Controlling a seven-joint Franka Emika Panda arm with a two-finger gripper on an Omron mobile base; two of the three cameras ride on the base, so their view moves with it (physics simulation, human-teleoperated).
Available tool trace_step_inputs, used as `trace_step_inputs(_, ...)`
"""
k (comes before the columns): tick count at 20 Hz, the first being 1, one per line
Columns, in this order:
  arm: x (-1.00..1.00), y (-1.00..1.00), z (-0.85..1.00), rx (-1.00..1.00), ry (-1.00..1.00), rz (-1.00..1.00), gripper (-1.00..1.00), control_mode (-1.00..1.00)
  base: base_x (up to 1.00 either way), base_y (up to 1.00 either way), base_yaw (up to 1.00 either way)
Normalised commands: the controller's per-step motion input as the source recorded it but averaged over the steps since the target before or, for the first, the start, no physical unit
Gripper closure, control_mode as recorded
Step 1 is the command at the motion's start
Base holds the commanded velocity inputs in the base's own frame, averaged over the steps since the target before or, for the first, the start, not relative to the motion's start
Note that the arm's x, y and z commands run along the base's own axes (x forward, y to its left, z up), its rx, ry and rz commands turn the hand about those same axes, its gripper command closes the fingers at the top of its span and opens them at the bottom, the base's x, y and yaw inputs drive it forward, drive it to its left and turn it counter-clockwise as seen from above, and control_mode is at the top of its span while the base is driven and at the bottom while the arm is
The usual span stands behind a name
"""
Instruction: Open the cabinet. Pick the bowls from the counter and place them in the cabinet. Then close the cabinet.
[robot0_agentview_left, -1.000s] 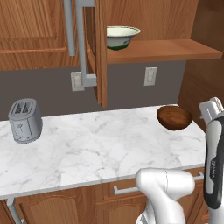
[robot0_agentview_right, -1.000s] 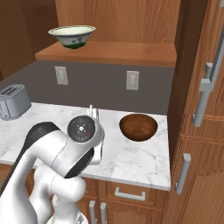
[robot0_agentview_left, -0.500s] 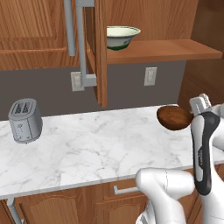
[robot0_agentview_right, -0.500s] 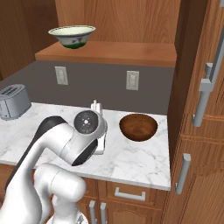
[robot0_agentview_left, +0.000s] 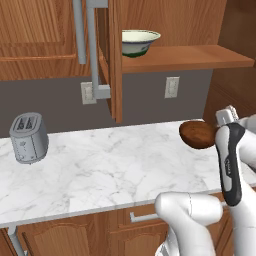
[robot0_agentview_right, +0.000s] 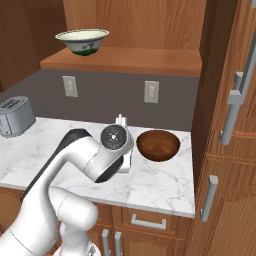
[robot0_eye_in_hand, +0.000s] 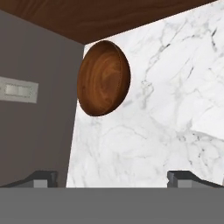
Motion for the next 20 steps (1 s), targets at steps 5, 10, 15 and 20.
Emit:
trace_step_inputs(5,0.10,-0.45,-0.19,0.00,0.00,0.00,-1.00,-1.00,0.00,0.00,0.00)
trace_step_inputs(10,0.06,-0.37,-0.16,0.00,0.00,0.00,-1.00,-1.00,0.00,0.00,0.00)
trace_step_inputs(15,0.12,-0.25,-0.21,0.00,0.00,0.00,-1.00,-1.00,0.00,0.00,0.00)
trace_step_inputs(20,0.02,-0.06,-0.22,0.00,0.00,0.00,-1.00,-1.00,0.00,0.00,0.00)
